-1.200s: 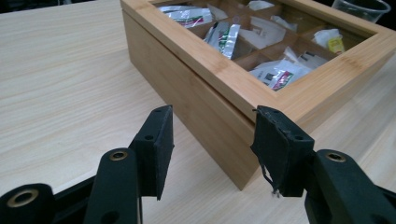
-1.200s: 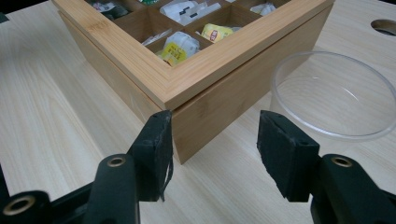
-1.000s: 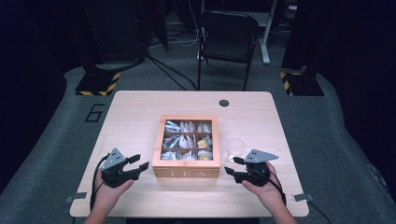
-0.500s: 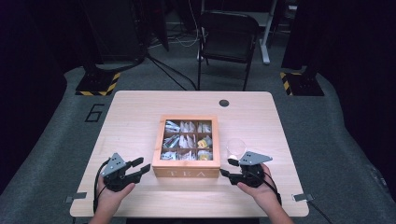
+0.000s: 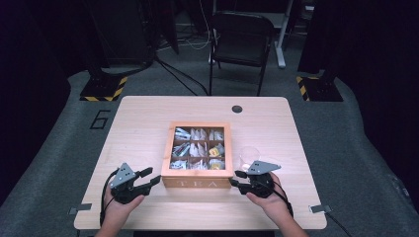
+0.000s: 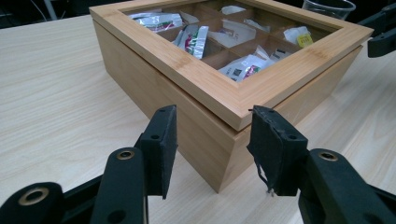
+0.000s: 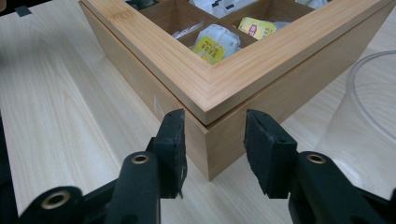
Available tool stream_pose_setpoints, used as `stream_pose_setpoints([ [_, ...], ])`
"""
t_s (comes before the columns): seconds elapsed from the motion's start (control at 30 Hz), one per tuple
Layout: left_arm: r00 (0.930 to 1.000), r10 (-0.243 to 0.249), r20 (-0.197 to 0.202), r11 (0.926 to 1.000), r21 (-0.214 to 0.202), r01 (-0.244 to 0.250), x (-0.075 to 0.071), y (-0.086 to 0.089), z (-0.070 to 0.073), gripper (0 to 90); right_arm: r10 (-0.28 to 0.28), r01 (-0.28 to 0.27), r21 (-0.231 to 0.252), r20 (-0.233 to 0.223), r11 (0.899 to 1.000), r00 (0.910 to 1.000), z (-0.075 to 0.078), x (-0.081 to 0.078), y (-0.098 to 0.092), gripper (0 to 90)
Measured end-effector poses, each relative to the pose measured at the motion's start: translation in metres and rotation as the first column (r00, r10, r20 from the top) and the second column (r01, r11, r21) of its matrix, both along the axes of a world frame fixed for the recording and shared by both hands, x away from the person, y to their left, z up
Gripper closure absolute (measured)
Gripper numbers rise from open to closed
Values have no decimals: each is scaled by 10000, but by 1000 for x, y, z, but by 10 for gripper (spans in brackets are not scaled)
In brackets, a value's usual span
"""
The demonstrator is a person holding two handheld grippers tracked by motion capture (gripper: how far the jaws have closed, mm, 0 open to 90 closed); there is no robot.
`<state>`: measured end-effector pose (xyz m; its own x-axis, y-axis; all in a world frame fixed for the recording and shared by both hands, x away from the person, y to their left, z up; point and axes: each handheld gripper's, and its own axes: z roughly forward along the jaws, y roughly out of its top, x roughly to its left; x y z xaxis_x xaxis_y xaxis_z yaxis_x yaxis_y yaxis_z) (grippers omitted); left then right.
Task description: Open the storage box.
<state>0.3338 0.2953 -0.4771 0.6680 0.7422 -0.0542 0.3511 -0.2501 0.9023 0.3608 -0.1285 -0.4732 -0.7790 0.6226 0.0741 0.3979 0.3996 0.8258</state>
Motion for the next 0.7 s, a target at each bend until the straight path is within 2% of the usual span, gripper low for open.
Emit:
stream_pose_setpoints([
  [0.13,9999,-135,-17,9999,96,135,0,-2,0,535,125,-126,-125,-16,9998,9999,-1,2,2,646],
  [0.17,9999,-83,145,9999,93,81,0,-3,-1,537,144,-144,-67,-59,9999,9999,-1,2,4,674],
  [0.37,9998,-213,-22,9995,214,214,0,-3,-1,537,121,-120,-209,64,9997,9999,-1,1,5,685],
  [0.5,9998,-158,98,9998,131,157,0,-5,-2,538,122,-120,-222,71,9997,9999,0,1,5,685],
  [0.7,9995,-322,-39,9995,2,322,-2,-8,-1,536,47,-48,137,61,9999,10000,6,2,4,672],
])
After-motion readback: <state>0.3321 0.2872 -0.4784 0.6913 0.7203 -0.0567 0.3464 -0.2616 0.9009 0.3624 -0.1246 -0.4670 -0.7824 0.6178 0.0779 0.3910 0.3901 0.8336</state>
